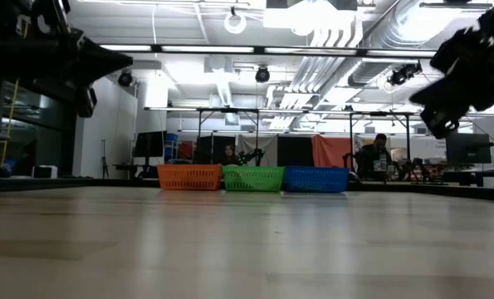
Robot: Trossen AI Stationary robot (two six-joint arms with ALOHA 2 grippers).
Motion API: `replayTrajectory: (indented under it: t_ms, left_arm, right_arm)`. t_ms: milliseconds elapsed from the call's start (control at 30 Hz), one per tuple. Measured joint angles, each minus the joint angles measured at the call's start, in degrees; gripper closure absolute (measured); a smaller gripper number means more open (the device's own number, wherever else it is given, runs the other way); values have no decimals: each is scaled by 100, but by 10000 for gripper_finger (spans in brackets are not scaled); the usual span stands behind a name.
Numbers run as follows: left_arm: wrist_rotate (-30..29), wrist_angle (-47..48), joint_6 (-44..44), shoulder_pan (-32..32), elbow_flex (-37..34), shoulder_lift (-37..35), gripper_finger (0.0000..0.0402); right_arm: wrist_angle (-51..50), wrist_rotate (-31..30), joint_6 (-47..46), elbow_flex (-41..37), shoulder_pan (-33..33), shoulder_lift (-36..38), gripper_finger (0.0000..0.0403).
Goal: Sort rubber bands into baskets
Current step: Return to Home Position
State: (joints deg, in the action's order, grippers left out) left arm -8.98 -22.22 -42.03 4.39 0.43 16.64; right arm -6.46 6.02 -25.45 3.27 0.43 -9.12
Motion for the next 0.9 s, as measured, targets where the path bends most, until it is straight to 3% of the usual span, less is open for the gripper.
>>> replayTrajectory:
  t_ms: [167,400,600,900]
  left_arm:
    - [-2,11,1,280,0,-636,401]
    - [-9,44,1,635,-2,-1630,401]
    - [-4,-551,2,529,-2,-1650,401]
    - [4,-182,0,-178,-2,-1648,401]
  right_arm:
    - [21,0,0,1,-60,919,403]
    - [366,36,0,7,-116,884,402]
    - [244,50,-1,4,-116,874,402]
    - [221,52,-1,4,-116,871,402]
